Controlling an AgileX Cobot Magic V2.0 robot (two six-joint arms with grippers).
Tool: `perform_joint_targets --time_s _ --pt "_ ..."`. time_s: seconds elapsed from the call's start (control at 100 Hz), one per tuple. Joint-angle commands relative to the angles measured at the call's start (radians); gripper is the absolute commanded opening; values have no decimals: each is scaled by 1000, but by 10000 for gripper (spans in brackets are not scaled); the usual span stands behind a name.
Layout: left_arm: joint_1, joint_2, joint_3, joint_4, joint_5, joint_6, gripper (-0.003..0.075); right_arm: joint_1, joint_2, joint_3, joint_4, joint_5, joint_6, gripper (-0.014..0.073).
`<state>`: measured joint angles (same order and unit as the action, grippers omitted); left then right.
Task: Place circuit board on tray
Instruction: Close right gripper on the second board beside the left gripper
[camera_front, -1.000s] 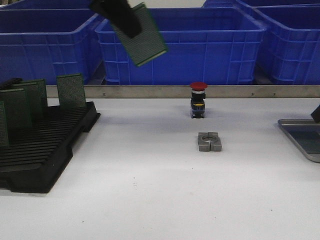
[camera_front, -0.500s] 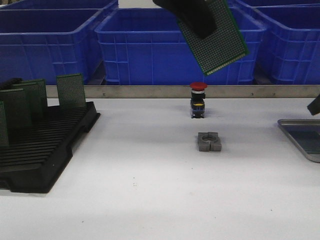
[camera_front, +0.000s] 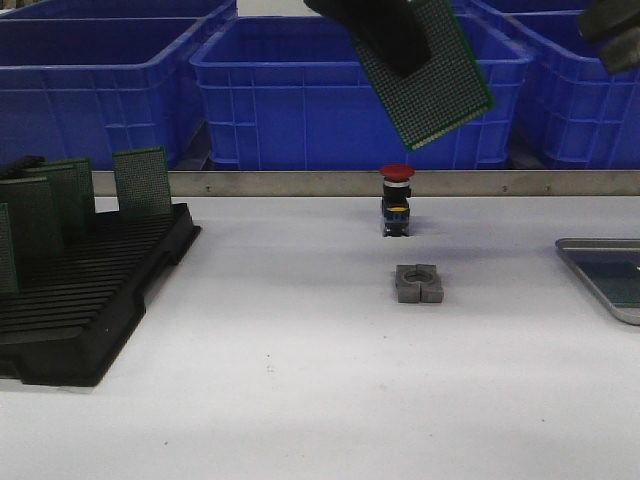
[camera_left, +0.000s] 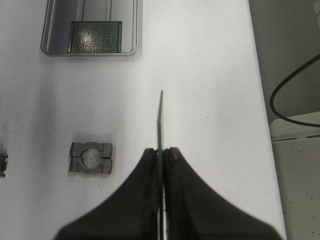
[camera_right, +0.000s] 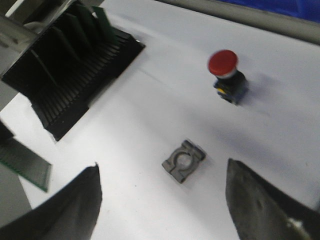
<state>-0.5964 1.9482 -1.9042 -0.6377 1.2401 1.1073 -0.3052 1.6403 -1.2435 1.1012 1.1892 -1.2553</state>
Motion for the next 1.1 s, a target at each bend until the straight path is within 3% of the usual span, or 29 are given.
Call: perform_joint_targets --time_s 0.0,0.22,0.49,1.09 --pt "-7 -56 -26 -54 36 -16 -18 32 -97 -22 63 139 -72 541" --pt "-7 -56 -26 -54 36 -16 -18 129 -150 -19 16 139 -176 541" --pt "-7 -56 -26 -56 36 -16 -18 243 -150 -19 -71 137 -212 541" --pt "-7 -56 -26 -60 36 -17 -18 287 -147 29 -28 69 -212 541"
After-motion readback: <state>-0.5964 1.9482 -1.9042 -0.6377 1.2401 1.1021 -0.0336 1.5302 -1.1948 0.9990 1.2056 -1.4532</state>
